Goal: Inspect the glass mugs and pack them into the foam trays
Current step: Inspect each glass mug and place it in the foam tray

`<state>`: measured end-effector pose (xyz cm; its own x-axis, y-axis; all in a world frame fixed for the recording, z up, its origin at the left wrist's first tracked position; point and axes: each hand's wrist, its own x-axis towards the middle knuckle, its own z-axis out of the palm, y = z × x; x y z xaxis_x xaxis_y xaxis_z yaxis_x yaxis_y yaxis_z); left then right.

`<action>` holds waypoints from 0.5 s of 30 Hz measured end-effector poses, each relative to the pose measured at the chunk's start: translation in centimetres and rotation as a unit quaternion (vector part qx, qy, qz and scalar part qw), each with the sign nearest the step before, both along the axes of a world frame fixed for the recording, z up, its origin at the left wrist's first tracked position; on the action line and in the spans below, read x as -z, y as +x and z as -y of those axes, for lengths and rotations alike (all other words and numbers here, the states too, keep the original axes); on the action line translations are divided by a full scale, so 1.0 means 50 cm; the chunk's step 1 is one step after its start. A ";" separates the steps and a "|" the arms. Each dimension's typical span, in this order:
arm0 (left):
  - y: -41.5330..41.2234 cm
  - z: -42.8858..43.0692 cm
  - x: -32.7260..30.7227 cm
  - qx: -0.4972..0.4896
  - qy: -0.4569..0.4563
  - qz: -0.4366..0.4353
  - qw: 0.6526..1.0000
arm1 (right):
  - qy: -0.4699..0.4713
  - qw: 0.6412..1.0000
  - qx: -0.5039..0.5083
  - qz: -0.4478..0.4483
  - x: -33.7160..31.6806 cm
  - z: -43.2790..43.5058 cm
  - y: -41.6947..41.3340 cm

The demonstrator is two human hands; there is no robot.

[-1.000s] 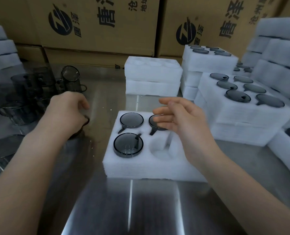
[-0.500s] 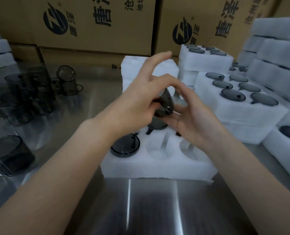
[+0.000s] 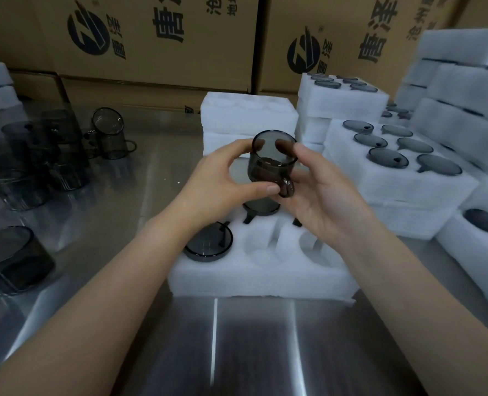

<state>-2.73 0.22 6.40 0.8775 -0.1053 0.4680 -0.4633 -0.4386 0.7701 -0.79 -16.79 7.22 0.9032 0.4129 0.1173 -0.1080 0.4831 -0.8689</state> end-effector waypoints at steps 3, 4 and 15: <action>0.003 -0.005 0.004 0.038 -0.054 -0.017 0.998 | -0.011 1.000 0.018 0.005 0.002 -0.003 -0.006; 0.002 -0.006 0.003 0.043 -0.065 -0.020 0.997 | -0.009 1.000 0.026 0.003 0.002 -0.005 -0.010; -0.017 0.008 -0.007 0.023 0.029 0.052 0.998 | -0.112 0.979 0.153 0.072 0.006 -0.020 -0.021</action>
<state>-3.59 -0.19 6.74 0.8185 -0.1735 0.5477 -0.5595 -0.4569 0.6915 -1.86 -15.78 6.93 0.9693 0.1562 0.1901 0.1432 0.2698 -0.9522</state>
